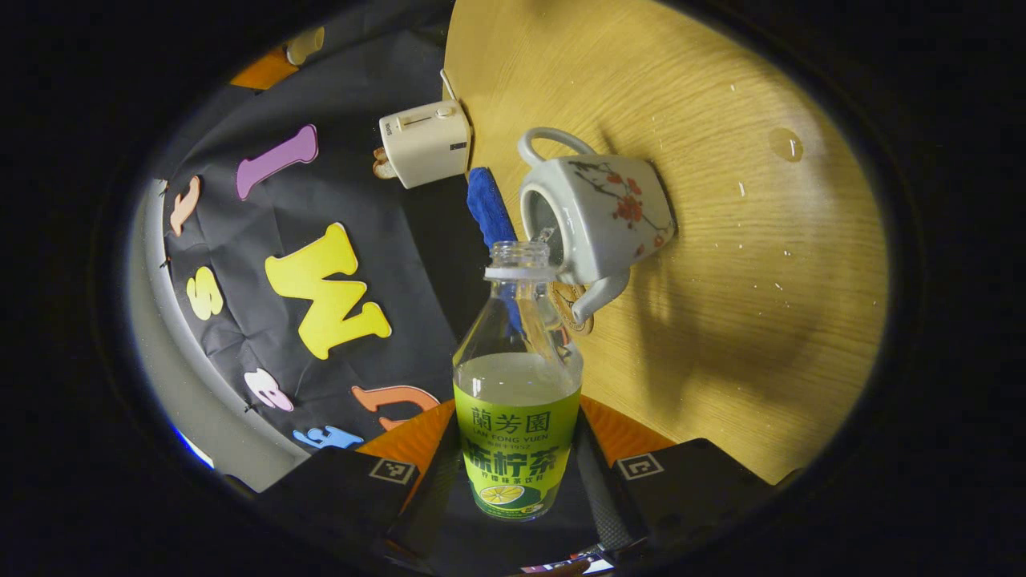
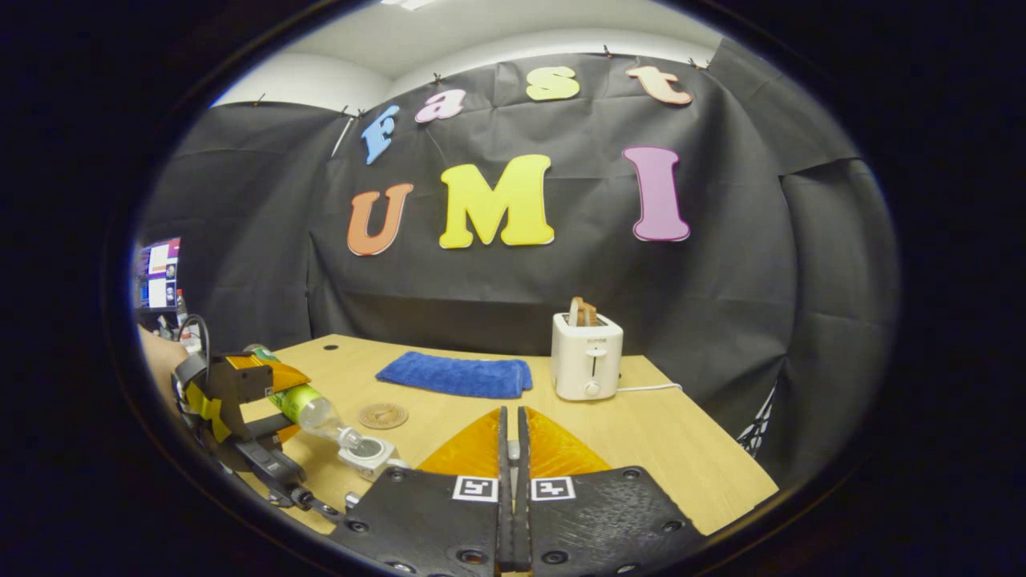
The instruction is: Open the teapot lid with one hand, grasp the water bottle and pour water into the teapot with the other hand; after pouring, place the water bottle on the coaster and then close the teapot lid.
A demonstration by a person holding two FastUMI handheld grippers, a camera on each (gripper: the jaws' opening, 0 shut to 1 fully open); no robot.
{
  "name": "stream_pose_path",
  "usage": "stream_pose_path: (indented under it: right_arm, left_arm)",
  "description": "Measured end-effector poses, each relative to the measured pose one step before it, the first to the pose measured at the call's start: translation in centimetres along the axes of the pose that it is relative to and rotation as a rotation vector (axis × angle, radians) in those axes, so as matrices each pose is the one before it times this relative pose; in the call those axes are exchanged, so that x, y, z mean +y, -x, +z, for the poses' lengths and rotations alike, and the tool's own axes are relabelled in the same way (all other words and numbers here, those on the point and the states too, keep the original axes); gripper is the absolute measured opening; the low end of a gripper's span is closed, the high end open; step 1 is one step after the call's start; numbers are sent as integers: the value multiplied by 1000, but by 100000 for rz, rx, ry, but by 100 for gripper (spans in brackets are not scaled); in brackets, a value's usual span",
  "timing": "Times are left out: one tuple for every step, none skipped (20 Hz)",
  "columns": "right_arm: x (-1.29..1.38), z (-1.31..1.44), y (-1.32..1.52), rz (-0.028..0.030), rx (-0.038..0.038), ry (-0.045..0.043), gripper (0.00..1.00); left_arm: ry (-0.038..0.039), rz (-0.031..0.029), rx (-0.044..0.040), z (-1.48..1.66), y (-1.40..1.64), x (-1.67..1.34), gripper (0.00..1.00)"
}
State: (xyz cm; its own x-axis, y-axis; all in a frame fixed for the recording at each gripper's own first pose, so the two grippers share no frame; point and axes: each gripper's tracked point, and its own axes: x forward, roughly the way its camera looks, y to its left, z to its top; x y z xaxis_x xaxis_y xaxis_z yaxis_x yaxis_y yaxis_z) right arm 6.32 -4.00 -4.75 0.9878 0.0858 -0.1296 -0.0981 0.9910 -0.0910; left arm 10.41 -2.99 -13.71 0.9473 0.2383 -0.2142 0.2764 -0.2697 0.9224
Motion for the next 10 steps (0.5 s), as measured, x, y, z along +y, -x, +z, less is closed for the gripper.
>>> stream_pose_path:
  right_arm:
    - [-57, 4, -24, -198, 44, 15, 0]
    - [-43, 49, -5, -118, 38, -86, 0]
    - [63, -61, -55, 75, 85, 47, 1]
    - [15, -14, -17, 193, 67, 104, 1]
    - [6, -29, 48, 108, 11, 120, 1]
    - [-22, 26, 3, -65, 67, 74, 1]
    - [-65, -72, 48, -99, 101, 40, 0]
    - [-73, 83, 90, -28, 60, 2, 0]
    - [-27, -12, -47, -10, 10, -80, 0]
    - [-58, 9, 69, -228, 84, 99, 0]
  left_arm:
    - [-824, 250, 293, -185, -112, 358, 76]
    - [-1003, 444, 497, -135, -79, 324, 76]
    - [-1547, 565, 280, -42, -48, 463, 76]
    - [-1530, 654, 467, 13, -24, 384, 76]
    - [-1743, 430, 518, -180, 49, 286, 76]
    - [-1434, 153, 422, -40, -68, 300, 76]
    - [-1412, 396, 61, -164, 20, 352, 76]
    - [-1938, 990, 1016, -168, -16, 398, 76]
    - [-1764, 647, 631, -215, 101, 350, 75]
    - [-1279, 132, 892, -226, -67, 210, 76]
